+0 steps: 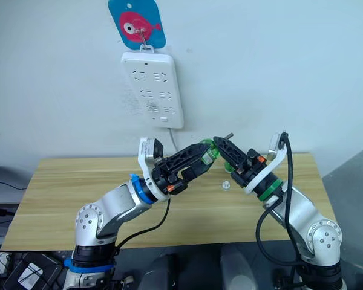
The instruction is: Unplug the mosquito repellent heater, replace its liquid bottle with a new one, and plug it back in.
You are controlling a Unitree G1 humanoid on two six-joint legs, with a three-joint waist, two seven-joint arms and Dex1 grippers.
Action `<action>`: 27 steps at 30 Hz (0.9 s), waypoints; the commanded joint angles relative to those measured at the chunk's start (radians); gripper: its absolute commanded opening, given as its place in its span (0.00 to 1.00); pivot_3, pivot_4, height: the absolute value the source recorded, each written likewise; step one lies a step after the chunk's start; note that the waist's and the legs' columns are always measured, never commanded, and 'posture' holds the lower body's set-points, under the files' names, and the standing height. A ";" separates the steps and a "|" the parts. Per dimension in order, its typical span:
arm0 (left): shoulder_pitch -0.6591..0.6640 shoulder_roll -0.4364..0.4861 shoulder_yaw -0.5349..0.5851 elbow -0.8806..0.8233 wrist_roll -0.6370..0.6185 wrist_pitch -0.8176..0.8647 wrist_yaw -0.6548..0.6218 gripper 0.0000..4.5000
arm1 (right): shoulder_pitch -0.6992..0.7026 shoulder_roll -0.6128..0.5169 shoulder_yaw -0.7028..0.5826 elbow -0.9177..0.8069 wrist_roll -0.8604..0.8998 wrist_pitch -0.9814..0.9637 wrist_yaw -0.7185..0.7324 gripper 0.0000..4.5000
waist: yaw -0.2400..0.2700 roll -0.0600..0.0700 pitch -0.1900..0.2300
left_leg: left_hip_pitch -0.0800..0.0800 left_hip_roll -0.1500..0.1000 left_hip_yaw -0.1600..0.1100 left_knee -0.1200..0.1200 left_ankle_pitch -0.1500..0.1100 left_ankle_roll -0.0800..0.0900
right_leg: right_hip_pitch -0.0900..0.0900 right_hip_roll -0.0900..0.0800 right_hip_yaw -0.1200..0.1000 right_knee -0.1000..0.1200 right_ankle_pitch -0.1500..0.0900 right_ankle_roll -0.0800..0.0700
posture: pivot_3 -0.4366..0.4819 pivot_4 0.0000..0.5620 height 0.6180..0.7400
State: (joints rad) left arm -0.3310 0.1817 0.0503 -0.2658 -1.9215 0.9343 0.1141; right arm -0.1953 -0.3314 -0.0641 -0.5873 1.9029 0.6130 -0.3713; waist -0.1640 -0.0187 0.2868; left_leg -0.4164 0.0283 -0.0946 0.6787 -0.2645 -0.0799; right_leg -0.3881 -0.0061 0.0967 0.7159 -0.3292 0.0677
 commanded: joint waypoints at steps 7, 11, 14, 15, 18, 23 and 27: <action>-0.011 0.033 -0.035 -0.018 -0.016 -0.033 -0.045 1.00 | 0.015 -0.023 0.014 -0.053 0.029 -0.032 0.033 0.18 | 0.000 0.000 0.000 | 0.000 0.000 0.000 -0.001 0.000 0.000 | 0.000 0.001 0.000 -0.001 0.000 0.000 | 0.20 0.39 1.00; 0.008 0.041 -0.050 -0.029 -0.036 -0.040 -0.040 1.00 | 0.017 -0.024 0.017 -0.055 0.028 -0.036 0.038 0.18 | 0.000 0.000 0.000 | 0.000 0.000 0.000 -0.001 0.000 0.000 | 0.000 0.001 0.000 0.000 0.000 0.000 | 0.20 0.38 1.00; 0.018 0.046 -0.054 -0.032 -0.042 -0.049 -0.041 0.96 | 0.016 -0.025 0.018 -0.054 0.028 -0.040 0.039 0.18 | 0.000 0.000 -0.001 | 0.000 0.000 0.000 -0.001 0.000 0.000 | 0.000 0.001 0.000 0.000 0.000 0.000 | 0.20 0.38 1.00; 0.020 0.047 -0.054 -0.032 -0.042 -0.053 -0.041 0.92 | 0.016 -0.025 0.018 -0.054 0.030 -0.042 0.039 0.18 | 0.000 0.000 -0.001 | 0.000 0.000 0.000 -0.001 0.000 0.000 | 0.000 0.001 0.000 0.000 0.000 0.000 | 0.20 0.38 1.00; 0.021 0.047 -0.052 -0.028 -0.047 -0.067 -0.044 0.75 | 0.016 -0.027 0.020 -0.055 0.032 -0.044 0.040 0.18 | 0.000 0.000 -0.001 | 0.000 0.000 0.000 -0.001 0.000 0.000 | 0.000 0.001 0.000 -0.001 0.000 0.000 | 0.20 0.38 1.00; 0.021 0.059 -0.052 -0.026 -0.048 -0.066 -0.055 0.51 | 0.020 -0.034 0.023 -0.057 0.038 -0.048 0.043 0.18 | 0.000 0.000 -0.004 | 0.000 0.000 0.000 -0.001 0.000 0.000 | 0.000 0.001 0.000 -0.001 0.000 0.000 | 0.20 0.37 1.00; 0.035 0.063 -0.065 -0.038 -0.050 -0.063 -0.061 0.51 | 0.023 -0.037 0.030 -0.063 0.045 -0.050 0.046 0.18 | 0.000 0.000 -0.006 | 0.000 0.000 0.000 -0.001 0.000 0.000 | 0.000 0.001 0.000 -0.001 0.000 0.000 | 0.20 0.37 1.00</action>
State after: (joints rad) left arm -0.3040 0.2427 -0.0009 -0.2623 -1.9489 0.8692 0.0711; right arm -0.1761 -0.3605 -0.0352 -0.5991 1.9174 0.5700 -0.3338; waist -0.1636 -0.0186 0.2811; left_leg -0.4165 0.0286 -0.0946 0.6780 -0.2645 -0.0798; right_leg -0.3883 -0.0055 0.0971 0.7152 -0.3292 0.0677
